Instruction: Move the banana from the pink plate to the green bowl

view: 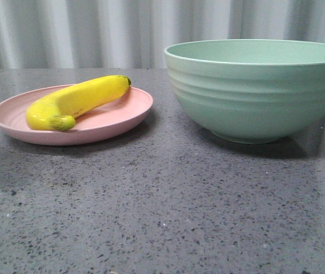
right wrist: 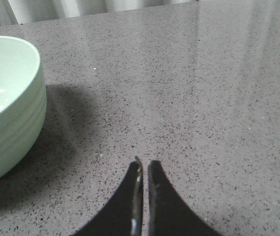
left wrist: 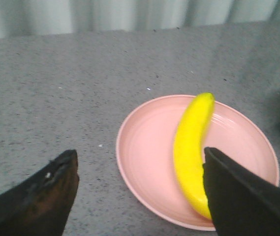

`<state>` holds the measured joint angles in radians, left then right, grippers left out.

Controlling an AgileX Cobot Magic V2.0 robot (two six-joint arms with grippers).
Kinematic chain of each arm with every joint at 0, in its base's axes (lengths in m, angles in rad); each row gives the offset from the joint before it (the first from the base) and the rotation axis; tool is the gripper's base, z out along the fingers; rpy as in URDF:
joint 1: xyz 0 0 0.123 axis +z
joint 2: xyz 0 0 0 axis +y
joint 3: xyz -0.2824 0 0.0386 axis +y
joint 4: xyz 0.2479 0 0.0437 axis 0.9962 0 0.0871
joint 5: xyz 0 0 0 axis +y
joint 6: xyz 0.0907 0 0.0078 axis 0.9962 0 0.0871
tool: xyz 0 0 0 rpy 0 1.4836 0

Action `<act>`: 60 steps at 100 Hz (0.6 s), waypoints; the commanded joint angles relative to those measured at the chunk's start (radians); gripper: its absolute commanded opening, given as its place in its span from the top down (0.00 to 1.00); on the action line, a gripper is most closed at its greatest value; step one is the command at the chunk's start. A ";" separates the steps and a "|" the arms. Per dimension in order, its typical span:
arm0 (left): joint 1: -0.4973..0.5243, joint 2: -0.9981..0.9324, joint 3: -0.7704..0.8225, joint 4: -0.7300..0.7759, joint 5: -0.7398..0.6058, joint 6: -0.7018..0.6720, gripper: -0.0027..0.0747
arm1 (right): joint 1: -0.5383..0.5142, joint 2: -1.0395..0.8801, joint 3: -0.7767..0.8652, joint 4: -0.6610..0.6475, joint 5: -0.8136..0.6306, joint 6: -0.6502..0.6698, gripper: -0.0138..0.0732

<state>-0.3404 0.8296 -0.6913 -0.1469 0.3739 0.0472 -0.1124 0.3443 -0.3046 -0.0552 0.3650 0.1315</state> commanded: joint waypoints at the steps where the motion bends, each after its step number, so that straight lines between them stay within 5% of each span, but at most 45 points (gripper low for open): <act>1: -0.068 0.077 -0.071 -0.010 -0.053 -0.003 0.33 | -0.002 0.014 -0.023 -0.001 -0.094 -0.004 0.91; 23: -0.185 0.302 -0.179 -0.010 -0.027 -0.003 0.33 | -0.002 0.014 -0.023 -0.001 -0.094 -0.004 0.91; 60: -0.188 0.573 -0.324 -0.010 0.087 -0.009 0.36 | -0.002 0.014 -0.023 -0.001 -0.094 -0.004 0.91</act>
<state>-0.5261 1.3917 -0.9635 -0.1469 0.4921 0.0472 -0.1124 0.3443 -0.3046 -0.0552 0.3495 0.1315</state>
